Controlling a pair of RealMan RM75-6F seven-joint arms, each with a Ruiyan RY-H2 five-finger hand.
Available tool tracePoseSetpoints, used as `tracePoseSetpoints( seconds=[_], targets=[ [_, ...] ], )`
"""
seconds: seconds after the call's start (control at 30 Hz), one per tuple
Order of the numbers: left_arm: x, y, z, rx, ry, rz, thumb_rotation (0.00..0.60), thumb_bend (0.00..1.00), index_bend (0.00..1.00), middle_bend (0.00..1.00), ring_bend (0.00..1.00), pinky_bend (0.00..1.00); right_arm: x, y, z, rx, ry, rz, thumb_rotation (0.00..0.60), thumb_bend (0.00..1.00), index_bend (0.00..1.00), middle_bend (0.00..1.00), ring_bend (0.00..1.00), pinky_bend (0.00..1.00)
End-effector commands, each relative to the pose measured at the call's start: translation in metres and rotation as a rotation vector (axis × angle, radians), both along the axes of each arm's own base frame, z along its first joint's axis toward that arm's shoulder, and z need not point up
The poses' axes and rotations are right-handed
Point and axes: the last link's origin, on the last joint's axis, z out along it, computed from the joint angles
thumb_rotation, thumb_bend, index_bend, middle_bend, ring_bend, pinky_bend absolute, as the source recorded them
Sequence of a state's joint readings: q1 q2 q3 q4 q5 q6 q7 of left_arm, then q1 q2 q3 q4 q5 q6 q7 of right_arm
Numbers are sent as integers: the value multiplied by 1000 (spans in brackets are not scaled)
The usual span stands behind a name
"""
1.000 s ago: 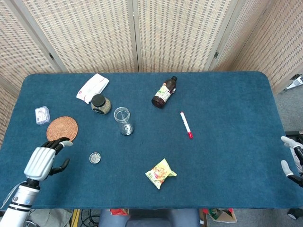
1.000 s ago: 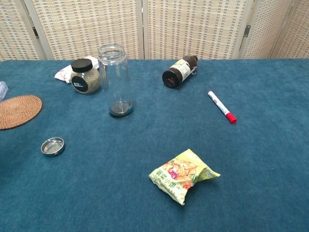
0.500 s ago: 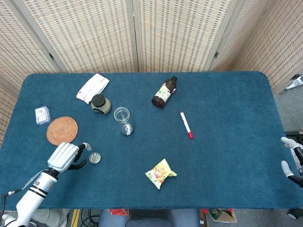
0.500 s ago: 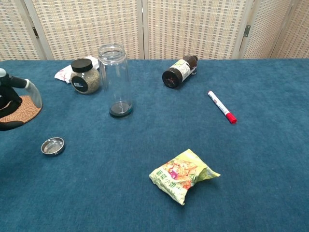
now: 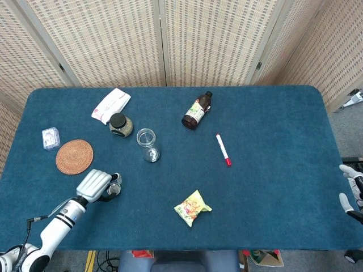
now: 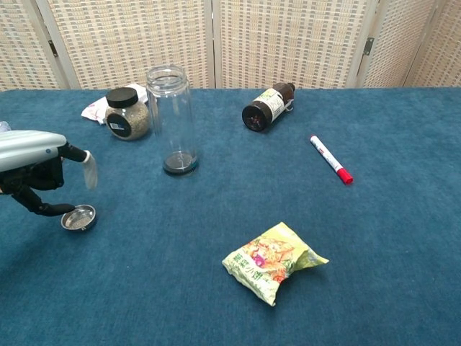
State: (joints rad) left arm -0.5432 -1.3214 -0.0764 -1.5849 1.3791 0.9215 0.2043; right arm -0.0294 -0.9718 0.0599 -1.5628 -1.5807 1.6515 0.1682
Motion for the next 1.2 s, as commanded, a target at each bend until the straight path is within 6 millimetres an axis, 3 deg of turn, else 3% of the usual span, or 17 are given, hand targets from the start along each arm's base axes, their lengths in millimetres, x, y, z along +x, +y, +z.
tracePoseSetpoints(
  seconds=[0.03,0.57,1.2],
  targets=[
    [-1,3,-7,-13,14,9,600,320,442,1000,966,1000,0,0,0,1,0,-2,600,367,238,338,127,213],
    [-8,14,-22,-15,36,57,600,324,523,1000,979,1000,-4,0,0,0,-3,-9,600,367,238,338,127,213],
    [-15,18,-28,-19,53,91,600,411,577,1000,981,1000,-8,2,1,-5,-6,-18,600,368,238,337,127,213]
  ],
)
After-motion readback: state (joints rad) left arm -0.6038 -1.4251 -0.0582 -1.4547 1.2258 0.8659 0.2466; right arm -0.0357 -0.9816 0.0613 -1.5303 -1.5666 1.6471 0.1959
